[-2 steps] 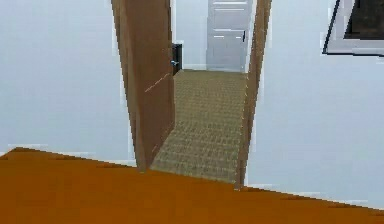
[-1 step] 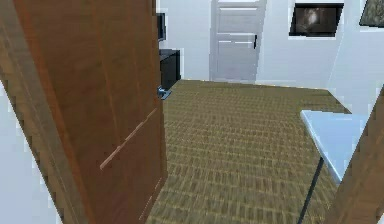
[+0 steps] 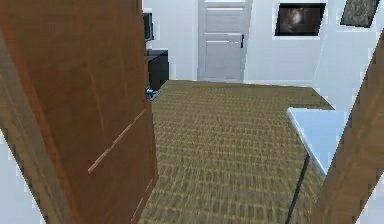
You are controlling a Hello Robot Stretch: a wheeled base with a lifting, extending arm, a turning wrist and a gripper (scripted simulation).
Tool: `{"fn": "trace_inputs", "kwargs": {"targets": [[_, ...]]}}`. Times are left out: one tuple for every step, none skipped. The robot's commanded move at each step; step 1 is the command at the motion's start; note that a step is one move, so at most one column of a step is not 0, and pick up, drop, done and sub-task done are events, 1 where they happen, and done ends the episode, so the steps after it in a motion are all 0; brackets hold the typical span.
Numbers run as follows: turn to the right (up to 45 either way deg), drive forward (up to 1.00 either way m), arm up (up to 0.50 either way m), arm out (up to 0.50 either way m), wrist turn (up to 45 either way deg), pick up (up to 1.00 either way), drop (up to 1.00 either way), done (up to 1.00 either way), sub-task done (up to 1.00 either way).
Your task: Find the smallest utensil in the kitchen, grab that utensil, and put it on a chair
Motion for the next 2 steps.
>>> {"fn": "trace_inputs", "kwargs": {"targets": [[0.0, 0.35, 0.0, 0.0, 0.0, 0.0, 0.0, 0.0, 0.0], [12.0, 0.0, 0.0, 0.0, 0.0, 0.0, 0.0, 0.0, 0.0]]}}
